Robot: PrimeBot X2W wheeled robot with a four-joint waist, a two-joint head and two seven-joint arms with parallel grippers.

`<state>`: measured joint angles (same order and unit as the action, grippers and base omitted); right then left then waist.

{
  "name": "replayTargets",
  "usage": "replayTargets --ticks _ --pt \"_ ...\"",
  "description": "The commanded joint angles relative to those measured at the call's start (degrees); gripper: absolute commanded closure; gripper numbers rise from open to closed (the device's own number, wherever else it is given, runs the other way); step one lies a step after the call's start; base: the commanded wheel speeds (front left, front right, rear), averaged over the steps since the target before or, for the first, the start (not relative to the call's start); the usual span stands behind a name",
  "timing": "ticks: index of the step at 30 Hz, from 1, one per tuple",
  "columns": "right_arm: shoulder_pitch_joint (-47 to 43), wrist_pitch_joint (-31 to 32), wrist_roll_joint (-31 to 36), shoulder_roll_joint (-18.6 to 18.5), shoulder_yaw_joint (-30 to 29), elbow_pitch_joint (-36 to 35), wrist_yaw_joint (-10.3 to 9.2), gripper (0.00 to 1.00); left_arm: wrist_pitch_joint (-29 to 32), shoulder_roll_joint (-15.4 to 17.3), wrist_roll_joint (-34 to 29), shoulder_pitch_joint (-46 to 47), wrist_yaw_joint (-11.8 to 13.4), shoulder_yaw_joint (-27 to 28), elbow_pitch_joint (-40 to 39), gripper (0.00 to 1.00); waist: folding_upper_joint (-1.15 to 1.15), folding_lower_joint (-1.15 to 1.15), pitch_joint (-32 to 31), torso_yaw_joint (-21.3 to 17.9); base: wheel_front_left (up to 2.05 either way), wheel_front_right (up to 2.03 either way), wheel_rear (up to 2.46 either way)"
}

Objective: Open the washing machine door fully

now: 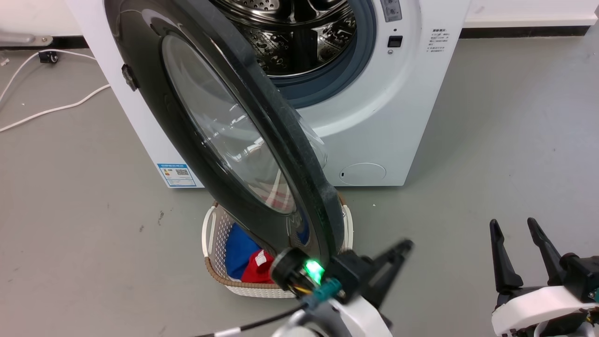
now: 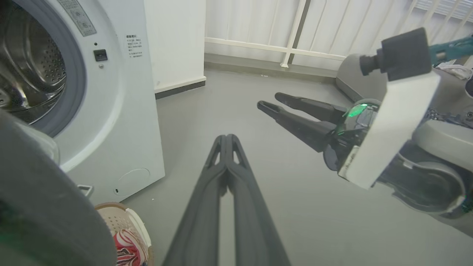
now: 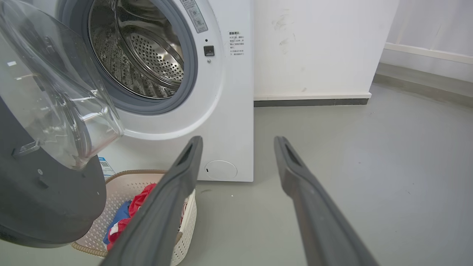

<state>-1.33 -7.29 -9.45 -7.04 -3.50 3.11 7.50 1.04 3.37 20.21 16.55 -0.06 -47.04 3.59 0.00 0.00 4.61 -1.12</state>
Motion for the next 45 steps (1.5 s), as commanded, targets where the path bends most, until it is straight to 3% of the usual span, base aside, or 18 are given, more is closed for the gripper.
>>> replayTargets --ticks 1,9,17,26,33,45 --pt "0.6 -0.3 -0.3 0.4 0.0 0.1 -0.01 0.0 -1.1 0.0 -0.2 1.1 0.7 1.0 0.6 1.0 0.0 0.0 0.0 -0.1 0.0 0.0 0.0" --pt "1.0 -0.5 -0.5 0.7 -0.2 0.7 -0.01 0.0 -5.9 -0.3 2.2 3.8 5.1 5.6 7.8 1.0 0.0 0.0 0.4 -0.3 0.0 0.0 0.0" --pt "1.1 -0.3 -0.7 1.2 -0.7 1.0 -0.01 0.0 -6.4 -0.1 3.5 3.2 6.4 5.4 11.0 1.0 0.0 0.0 0.4 0.2 0.0 0.0 0.0" --pt "1.0 -0.6 -0.7 1.4 -1.4 1.4 -0.01 0.0 -7.1 4.2 2.6 -1.1 9.5 6.3 7.0 1.0 0.0 0.0 0.4 2.3 0.0 0.0 0.0" --pt "0.6 -0.4 -0.5 1.2 -2.4 1.0 -0.01 0.0 -6.6 6.3 2.9 -4.9 11.6 6.8 0.7 1.0 0.0 0.0 0.4 5.9 0.0 0.0 0.0" --pt "-1.0 1.0 0.1 1.1 -5.2 -1.6 -0.01 0.0 -7.7 7.2 1.8 -6.5 14.5 7.6 -5.3 1.0 0.0 0.0 1.2 17.1 0.0 0.0 0.0"
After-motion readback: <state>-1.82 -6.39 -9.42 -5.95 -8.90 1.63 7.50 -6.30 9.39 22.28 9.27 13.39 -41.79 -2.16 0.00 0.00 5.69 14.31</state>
